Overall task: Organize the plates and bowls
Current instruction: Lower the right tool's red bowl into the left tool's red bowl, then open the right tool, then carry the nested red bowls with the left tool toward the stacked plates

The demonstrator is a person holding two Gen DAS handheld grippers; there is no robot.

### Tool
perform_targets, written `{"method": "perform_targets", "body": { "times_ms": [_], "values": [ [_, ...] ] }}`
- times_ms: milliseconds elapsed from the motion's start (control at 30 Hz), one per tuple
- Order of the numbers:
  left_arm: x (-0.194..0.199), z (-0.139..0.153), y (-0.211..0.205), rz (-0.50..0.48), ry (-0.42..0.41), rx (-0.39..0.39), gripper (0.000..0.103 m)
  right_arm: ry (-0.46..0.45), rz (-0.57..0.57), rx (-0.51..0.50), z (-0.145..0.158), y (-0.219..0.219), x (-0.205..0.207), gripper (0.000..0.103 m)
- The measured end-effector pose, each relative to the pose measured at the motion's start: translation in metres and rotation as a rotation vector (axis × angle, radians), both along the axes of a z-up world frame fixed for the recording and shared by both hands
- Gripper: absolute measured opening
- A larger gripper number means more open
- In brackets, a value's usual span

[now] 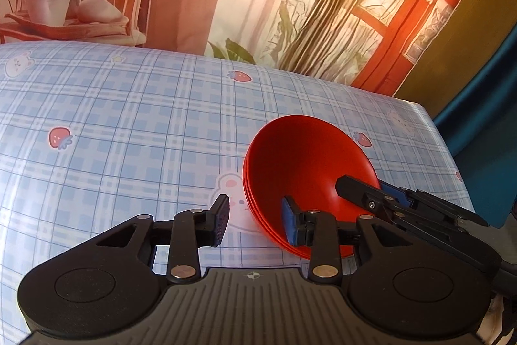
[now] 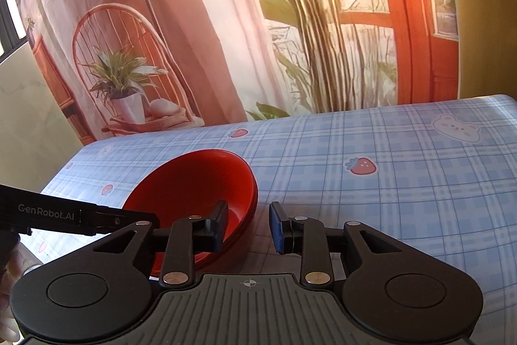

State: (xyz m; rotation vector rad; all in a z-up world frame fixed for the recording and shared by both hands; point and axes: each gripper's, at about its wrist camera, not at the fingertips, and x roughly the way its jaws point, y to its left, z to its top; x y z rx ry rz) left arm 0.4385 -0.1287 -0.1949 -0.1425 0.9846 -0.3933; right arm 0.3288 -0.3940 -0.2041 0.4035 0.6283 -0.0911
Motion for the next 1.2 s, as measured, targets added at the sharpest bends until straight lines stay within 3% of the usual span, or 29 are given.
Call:
{"method": "perform_targets", "body": {
  "times_ms": [267, 500, 1067, 1200],
  "values": [
    [0.003, -0.009, 0.002, 0.000, 0.024, -0.058, 0.036, -0.010, -0.008, 0.051, -0.010, -0.001, 0.003, 0.028],
    [0.007, -0.012, 0.003, -0.010, 0.033, -0.106, 0.023, -0.003, -0.009, 0.068, -0.017, 0.003, 0.005, 0.027],
    [0.008, -0.016, 0.004, -0.005, 0.037, -0.121, 0.021, -0.028, -0.057, 0.085, -0.014, 0.000, -0.004, 0.029],
    [0.008, -0.015, 0.004, -0.006, 0.039, -0.120, 0.020, -0.040, -0.074, 0.112, -0.014, -0.003, -0.007, 0.025]
  ]
}}
